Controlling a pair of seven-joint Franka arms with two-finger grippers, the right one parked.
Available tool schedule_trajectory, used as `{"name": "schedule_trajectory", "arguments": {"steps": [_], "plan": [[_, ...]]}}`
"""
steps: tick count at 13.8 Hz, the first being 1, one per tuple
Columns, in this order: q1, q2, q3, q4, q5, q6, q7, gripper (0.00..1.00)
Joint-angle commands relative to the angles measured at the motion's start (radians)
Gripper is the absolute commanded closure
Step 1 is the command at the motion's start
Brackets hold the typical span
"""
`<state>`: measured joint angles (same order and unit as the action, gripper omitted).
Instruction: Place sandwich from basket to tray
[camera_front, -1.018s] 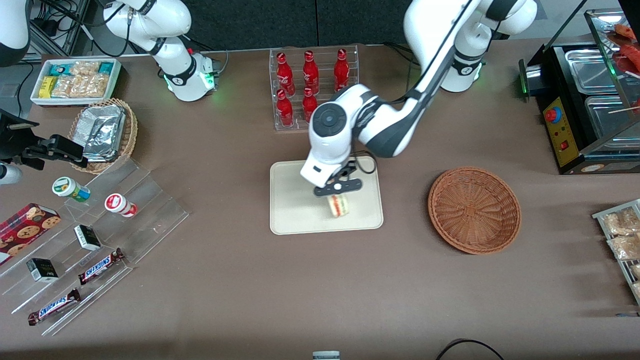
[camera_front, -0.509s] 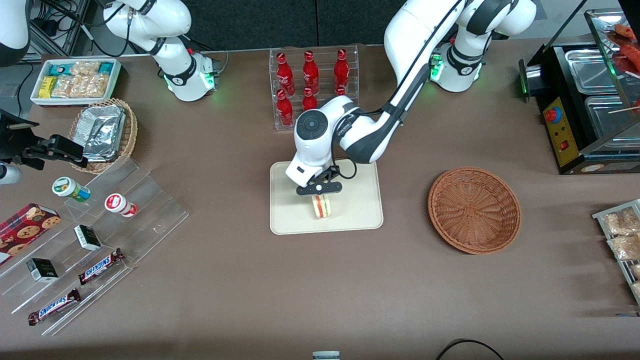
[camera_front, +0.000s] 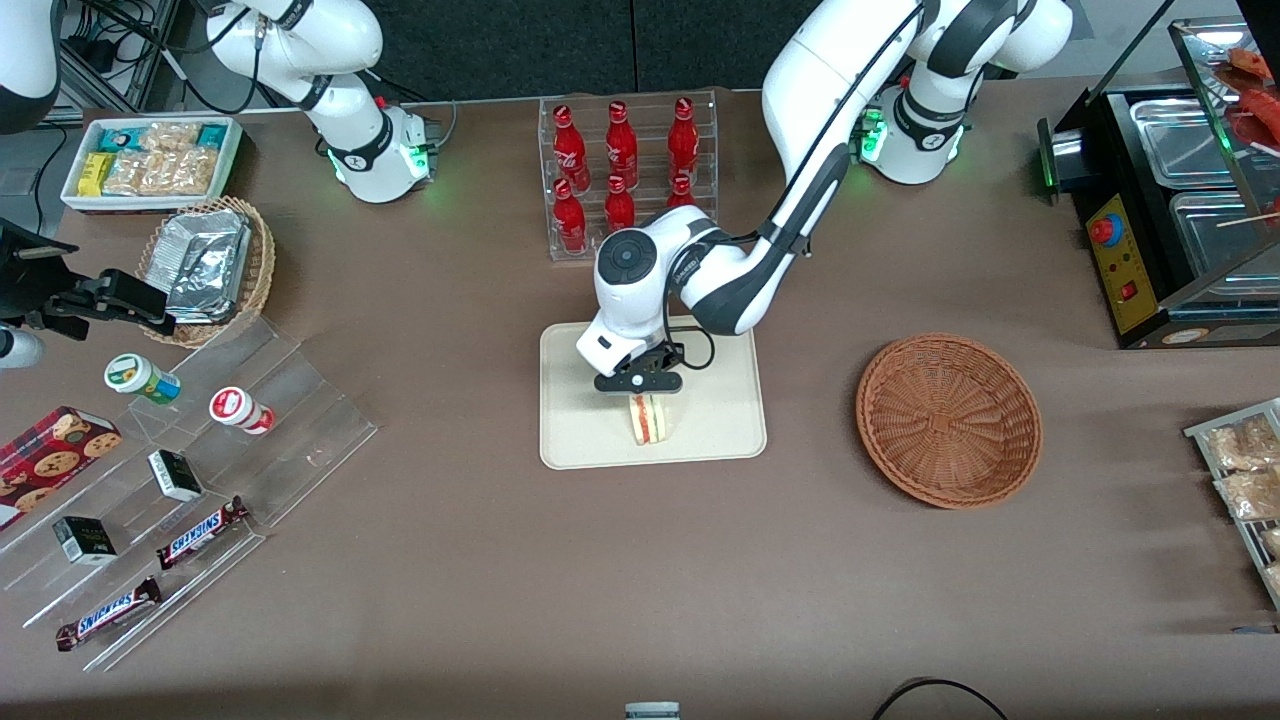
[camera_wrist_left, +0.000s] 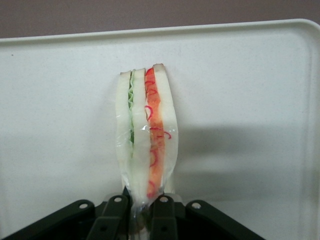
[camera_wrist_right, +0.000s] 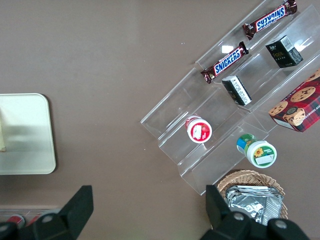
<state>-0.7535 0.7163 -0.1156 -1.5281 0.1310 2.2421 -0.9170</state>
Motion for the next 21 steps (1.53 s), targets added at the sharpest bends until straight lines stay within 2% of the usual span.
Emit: {"name": "schedule_trajectory", "arguments": {"steps": [1, 6, 9, 16, 21], "plan": [[-0.012, -0.006, 0.01, -0.004, 0.012, 0.001, 0.006, 0.0], [0.002, -0.06, 0.011, 0.031, -0.007, -0.107, -0.008, 0.0], [0.02, -0.151, 0.039, 0.037, -0.095, -0.192, -0.046, 0.0], [0.21, -0.405, 0.05, 0.034, -0.114, -0.469, -0.017, 0.0], [0.417, -0.541, 0.05, 0.034, -0.159, -0.699, 0.316, 0.0]]}}
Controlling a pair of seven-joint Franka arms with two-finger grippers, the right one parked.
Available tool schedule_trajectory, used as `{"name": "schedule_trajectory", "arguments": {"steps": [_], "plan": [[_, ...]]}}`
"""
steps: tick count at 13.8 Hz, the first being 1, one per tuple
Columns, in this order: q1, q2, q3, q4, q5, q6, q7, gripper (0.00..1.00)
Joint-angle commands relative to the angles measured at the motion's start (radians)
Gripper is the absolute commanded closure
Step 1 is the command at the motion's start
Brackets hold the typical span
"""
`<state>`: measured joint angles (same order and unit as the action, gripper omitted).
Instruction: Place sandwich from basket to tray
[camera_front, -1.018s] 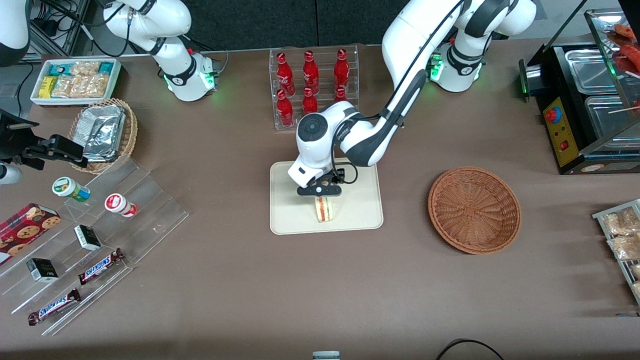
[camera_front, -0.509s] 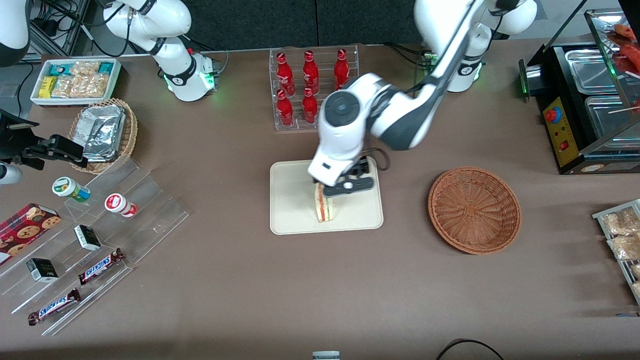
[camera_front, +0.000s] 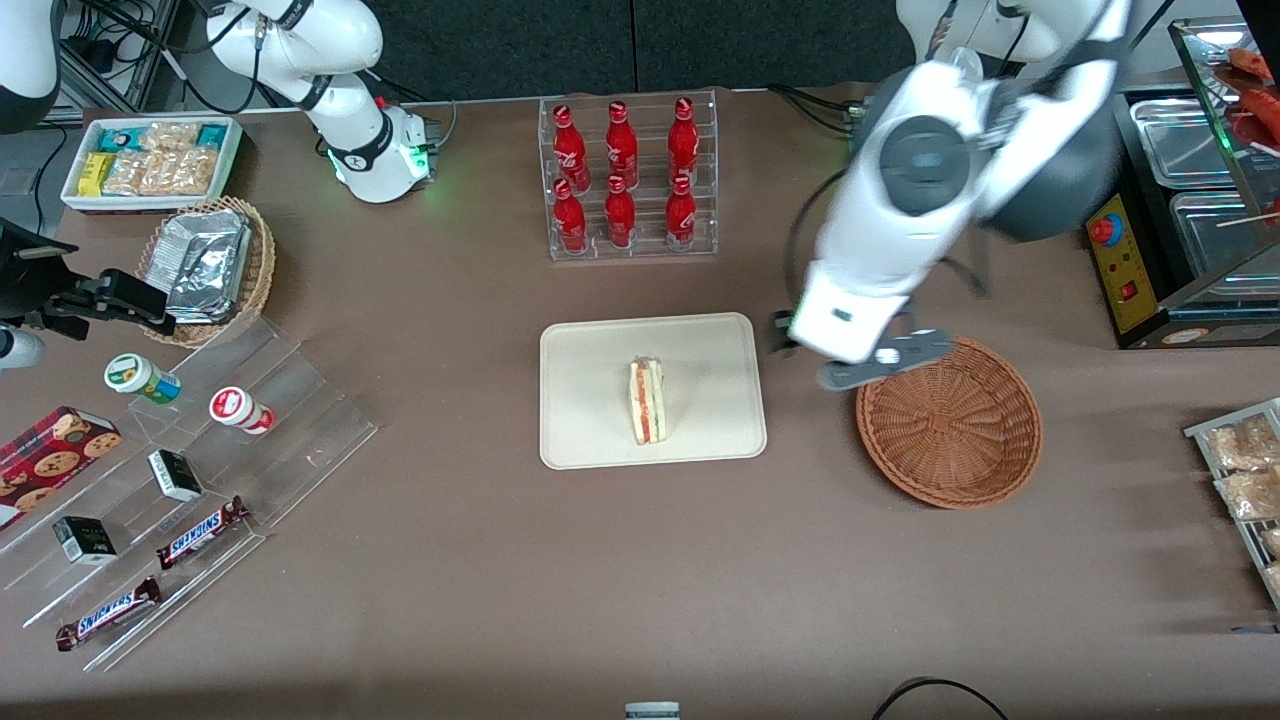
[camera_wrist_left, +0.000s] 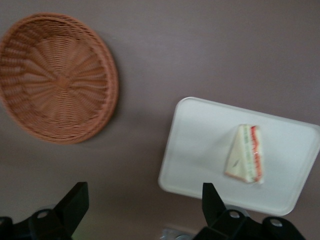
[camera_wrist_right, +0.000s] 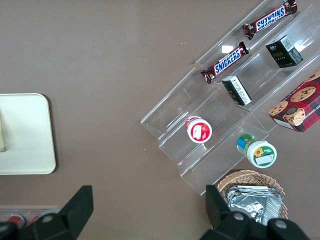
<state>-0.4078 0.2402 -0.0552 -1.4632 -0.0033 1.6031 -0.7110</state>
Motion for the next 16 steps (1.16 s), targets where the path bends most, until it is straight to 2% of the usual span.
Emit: {"name": "schedule_trajectory", "arguments": {"steps": [1, 7, 11, 16], "plan": [[0.119, -0.091, -0.011, -0.031, -0.026, -0.095, 0.192, 0.0], [0.336, -0.197, -0.008, -0.052, -0.021, -0.23, 0.614, 0.0], [0.353, -0.3, 0.026, -0.126, -0.011, -0.238, 0.636, 0.0], [0.375, -0.23, 0.028, -0.039, -0.018, -0.236, 0.633, 0.0]]}}
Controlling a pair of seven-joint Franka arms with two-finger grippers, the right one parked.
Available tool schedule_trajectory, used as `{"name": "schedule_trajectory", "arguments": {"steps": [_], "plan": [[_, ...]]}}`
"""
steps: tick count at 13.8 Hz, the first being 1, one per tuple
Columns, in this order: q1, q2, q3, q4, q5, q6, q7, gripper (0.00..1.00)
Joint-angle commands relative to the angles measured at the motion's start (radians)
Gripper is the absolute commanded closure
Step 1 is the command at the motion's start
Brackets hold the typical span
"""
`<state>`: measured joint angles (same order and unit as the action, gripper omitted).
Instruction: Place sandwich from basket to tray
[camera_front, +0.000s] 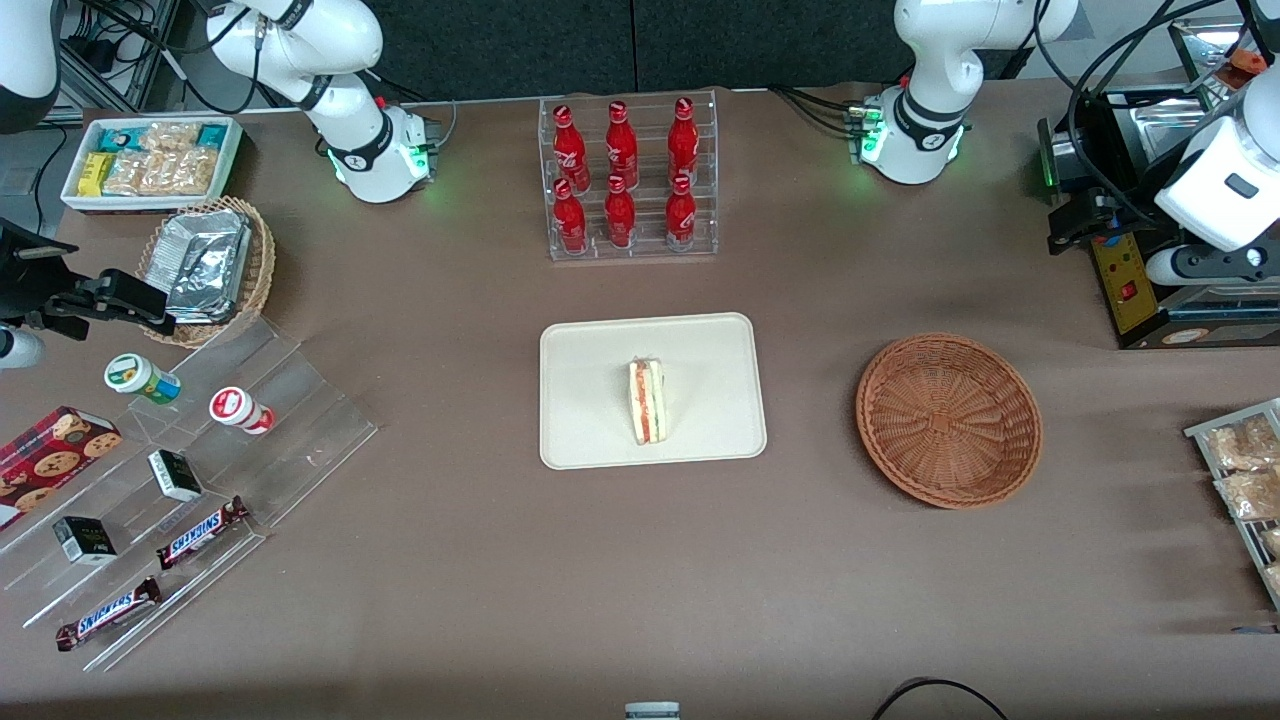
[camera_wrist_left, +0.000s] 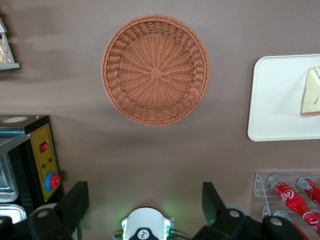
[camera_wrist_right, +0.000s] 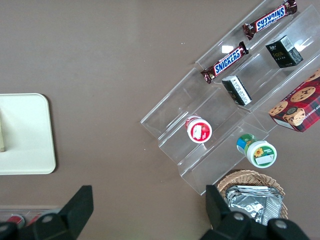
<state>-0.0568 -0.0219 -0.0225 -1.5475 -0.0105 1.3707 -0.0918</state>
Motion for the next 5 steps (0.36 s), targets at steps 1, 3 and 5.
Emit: {"name": "schedule_trajectory", "arguments": {"steps": [1, 3, 5], "plan": [[0.023, 0.052, -0.007, 0.065, -0.006, -0.004, 0.009, 0.0], [0.018, 0.063, -0.01, 0.064, 0.03, -0.002, -0.003, 0.0], [0.02, 0.063, -0.008, 0.063, 0.046, 0.002, 0.004, 0.0]]}}
